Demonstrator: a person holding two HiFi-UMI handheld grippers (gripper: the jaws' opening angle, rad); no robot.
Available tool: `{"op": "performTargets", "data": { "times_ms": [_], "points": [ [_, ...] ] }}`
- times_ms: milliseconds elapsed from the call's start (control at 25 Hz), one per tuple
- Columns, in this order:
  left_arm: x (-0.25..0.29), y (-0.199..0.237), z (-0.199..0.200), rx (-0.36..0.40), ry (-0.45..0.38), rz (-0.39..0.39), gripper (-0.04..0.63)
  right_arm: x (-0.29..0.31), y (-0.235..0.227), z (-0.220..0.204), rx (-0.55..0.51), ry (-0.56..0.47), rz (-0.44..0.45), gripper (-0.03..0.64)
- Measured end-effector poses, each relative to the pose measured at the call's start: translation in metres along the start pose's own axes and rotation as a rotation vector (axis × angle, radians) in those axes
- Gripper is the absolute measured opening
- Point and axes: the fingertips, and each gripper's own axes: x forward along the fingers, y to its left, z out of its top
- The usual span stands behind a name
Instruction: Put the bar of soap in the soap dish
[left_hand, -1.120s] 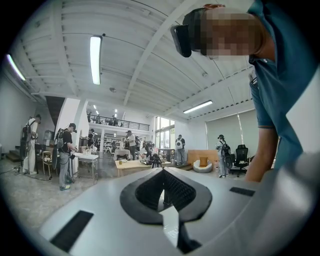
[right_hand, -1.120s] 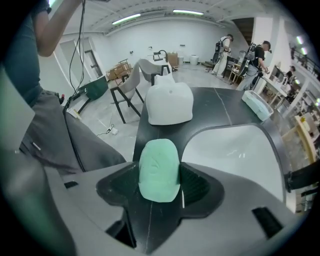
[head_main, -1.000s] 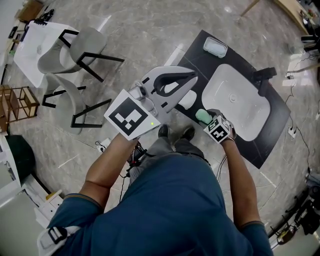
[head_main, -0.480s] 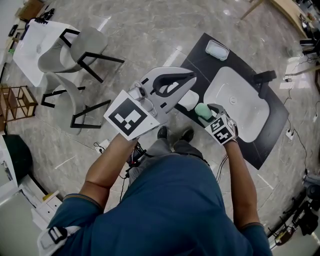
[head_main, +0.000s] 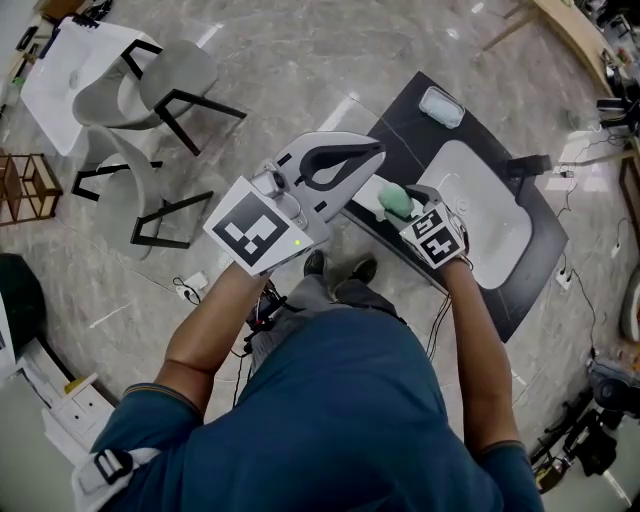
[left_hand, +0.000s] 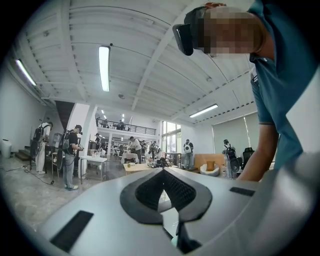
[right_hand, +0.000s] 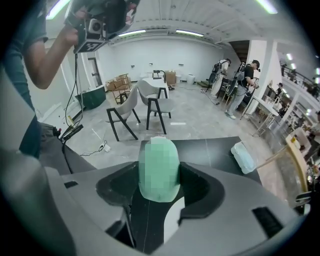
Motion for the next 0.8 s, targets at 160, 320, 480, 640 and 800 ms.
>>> {"op": "performTargets", "data": {
  "times_ms": [160,320,480,640,800],
  "points": [
    [-0.011,0.006,-0.002,-0.008,-0.011,0.017,0.000,0.018,-0.002,0.007,0.008,0.038,0.022,0.264],
    [-0.022,0.009,-0.002,-0.007,-0.022,0.028,0.000,0.029,-0.002,0.007,0.009,0.099,0.038,0.264],
    [-0.035,0.016,-0.009,-0.021,-0.023,0.045,0.002,0.045,0.001,0.006,0.003,0.162,0.066,0.264],
    [-0.047,0.022,-0.033,-0.068,-0.053,0.055,0.001,0.058,0.000,0.008,0.007,0.227,0.086,0.264],
    [-0.054,0.026,-0.043,-0.060,-0.070,0.059,0.001,0.064,0.000,0.010,0.014,0.273,0.111,0.264]
  ]
}}
